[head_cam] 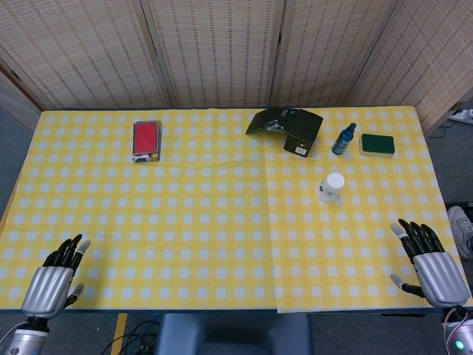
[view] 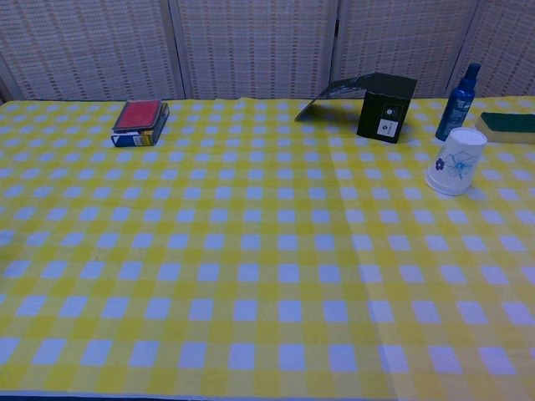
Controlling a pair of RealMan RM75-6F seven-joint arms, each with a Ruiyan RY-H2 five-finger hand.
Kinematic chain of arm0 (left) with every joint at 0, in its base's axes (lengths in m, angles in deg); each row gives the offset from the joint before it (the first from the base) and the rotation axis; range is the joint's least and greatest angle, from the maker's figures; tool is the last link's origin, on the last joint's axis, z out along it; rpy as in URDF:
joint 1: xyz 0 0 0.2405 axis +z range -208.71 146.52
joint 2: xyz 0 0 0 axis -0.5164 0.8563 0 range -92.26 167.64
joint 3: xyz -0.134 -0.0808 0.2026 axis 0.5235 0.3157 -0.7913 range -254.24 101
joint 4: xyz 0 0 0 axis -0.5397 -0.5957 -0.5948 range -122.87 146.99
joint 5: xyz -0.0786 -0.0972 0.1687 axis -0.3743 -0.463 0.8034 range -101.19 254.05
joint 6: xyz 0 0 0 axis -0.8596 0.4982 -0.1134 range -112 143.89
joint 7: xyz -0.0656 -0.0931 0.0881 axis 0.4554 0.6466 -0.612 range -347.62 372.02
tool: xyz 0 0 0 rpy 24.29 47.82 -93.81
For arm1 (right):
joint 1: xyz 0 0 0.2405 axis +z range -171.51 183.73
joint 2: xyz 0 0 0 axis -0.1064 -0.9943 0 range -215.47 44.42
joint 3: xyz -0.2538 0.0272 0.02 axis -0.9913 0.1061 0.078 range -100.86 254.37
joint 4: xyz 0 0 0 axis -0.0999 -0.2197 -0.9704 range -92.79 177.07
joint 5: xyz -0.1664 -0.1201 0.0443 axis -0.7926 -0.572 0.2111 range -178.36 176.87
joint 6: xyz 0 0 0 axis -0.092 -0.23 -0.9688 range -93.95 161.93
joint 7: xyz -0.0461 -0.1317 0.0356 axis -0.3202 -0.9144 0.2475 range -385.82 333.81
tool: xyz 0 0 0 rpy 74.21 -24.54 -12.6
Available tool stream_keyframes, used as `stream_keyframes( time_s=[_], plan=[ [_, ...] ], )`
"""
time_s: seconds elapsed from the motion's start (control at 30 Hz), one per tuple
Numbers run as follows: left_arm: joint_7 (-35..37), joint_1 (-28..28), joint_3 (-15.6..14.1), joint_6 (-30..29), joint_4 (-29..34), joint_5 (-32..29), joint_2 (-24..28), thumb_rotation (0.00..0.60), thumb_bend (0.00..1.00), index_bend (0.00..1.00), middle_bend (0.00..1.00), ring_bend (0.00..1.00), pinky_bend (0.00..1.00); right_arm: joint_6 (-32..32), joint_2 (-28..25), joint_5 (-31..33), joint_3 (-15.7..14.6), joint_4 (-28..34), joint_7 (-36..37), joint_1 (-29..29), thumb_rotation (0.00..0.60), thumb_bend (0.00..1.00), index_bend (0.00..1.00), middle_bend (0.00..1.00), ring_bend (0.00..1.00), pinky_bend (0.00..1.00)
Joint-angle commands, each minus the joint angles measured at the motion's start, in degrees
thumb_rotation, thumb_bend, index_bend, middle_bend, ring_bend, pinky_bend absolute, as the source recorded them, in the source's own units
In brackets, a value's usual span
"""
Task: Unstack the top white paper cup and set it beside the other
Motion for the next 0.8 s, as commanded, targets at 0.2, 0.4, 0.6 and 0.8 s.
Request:
stream_keyframes(
  time_s=[0.2,0.4,0.6,0.8],
  plan=[
    [0.4,-0.1,-0.3,0.3,0.1,0.4,0.3,0.600,0.32,0.04,0.00,0.00,0.23,0.5,0.3,0.2,-0.2,0.0,-0.8,0.1,0.600,0.18,0.00,0.00,0.00,0.00],
    [0.8,0.2,-0.4,-0.5,0.3,1.3,0.4,0.600,0.32,0.04,0.00,0.00,0.23,0.6,-0.3,0.0,-0.1,1.2,-0.4,0.4,0.600,0.18,0.00,0.00,0.00,0.00],
    [1.5,-0.1,-0.1,-0.1,0.1,0.9,0.6,0.600,0.32,0.04,0.00,0.00,0.23,8.2,-5.7,4.6,2.1,5.8,2.0,4.8,0.600,0.18,0.00,0.00,0.00,0.00],
    [2.5,-0.4,0.2,1.4,-0.3,-1.2,1.1,0.600,0.32,0.04,0.00,0.00,0.23,22.9,-11.7,13.8,6.7,8.4,8.7,13.4,0.600,0.18,0.00,0.00,0.00,0.00]
  ],
)
